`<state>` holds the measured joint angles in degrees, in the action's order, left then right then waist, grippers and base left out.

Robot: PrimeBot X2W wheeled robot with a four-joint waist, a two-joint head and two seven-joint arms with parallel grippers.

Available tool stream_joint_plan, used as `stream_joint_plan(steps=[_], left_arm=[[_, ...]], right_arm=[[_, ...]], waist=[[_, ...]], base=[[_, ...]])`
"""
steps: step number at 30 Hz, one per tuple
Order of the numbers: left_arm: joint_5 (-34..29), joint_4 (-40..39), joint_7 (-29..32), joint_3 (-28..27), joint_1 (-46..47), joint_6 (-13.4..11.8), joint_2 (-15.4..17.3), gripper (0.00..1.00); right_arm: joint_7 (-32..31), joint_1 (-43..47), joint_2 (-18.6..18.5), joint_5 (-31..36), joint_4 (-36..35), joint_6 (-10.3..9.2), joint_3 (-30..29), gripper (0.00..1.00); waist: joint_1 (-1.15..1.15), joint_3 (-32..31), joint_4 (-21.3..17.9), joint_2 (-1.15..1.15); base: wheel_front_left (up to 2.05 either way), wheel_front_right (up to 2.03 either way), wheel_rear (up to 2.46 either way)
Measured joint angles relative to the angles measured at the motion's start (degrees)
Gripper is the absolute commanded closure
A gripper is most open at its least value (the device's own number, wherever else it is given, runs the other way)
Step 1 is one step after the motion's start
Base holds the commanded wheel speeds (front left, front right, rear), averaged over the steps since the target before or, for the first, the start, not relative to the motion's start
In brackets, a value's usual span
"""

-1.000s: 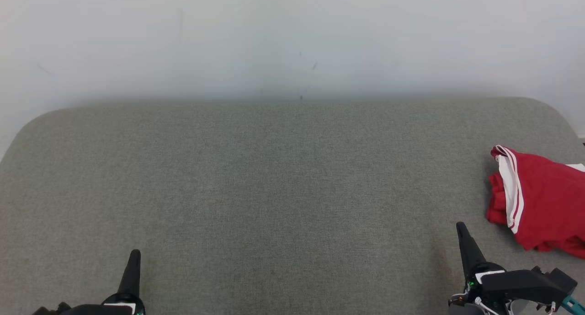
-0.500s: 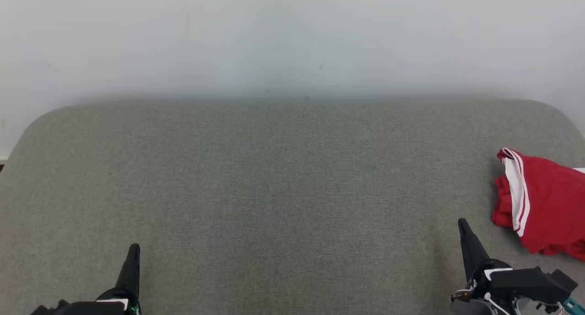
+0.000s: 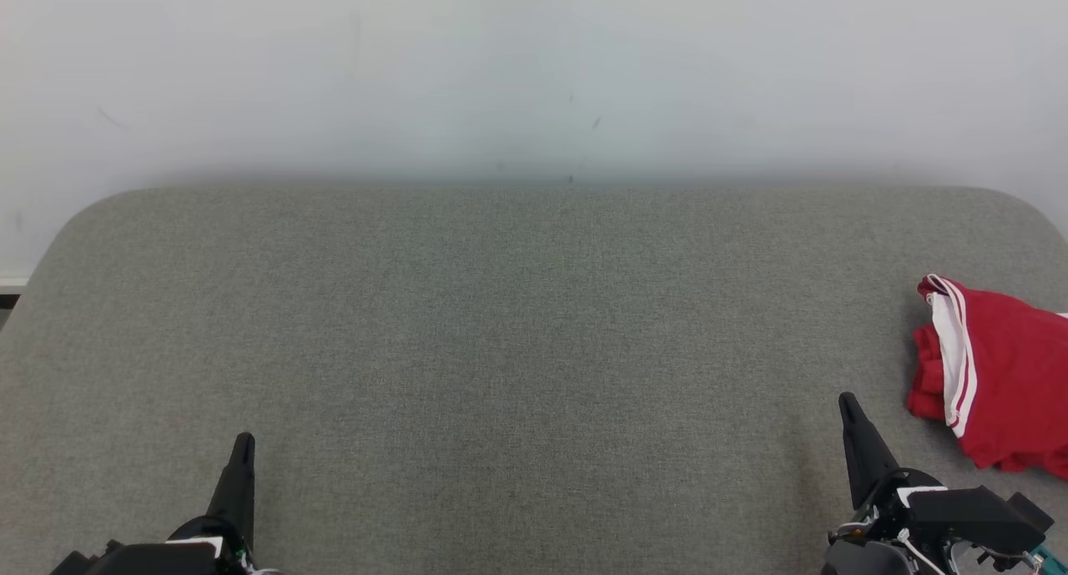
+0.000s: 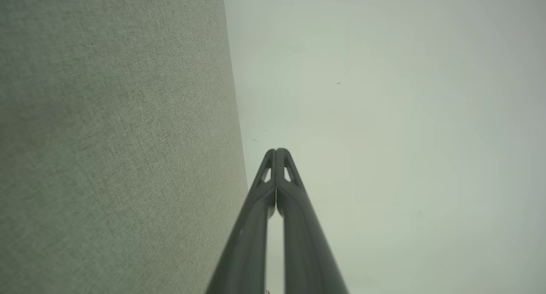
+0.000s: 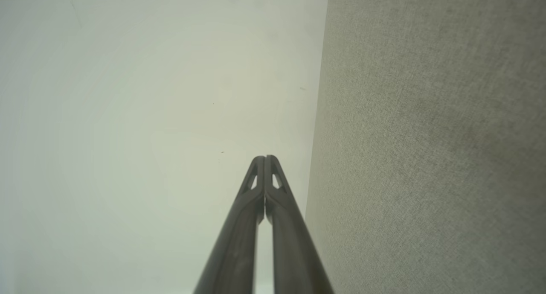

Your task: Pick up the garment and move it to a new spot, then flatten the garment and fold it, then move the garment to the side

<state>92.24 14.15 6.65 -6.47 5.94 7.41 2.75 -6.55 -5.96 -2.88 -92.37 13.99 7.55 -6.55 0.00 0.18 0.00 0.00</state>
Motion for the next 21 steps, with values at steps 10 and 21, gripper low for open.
stream_joint_plan(steps=[10,21], left_arm=[[0.00,-0.02,0.00,0.00,0.03,0.00,0.01,1.00],[0.00,-0.02,0.00,-0.01,0.04,0.00,0.01,1.00]], right_arm=[[0.00,-0.01,0.00,0.00,0.00,0.00,-0.01,1.00],[0.00,-0.01,0.00,0.00,0.00,0.00,-0.01,1.00]], waist=[[0.00,0.00,0.00,0.00],[0.00,0.00,0.00,0.00]], base=[[0.00,0.00,0.00],[0.00,0.00,0.00]])
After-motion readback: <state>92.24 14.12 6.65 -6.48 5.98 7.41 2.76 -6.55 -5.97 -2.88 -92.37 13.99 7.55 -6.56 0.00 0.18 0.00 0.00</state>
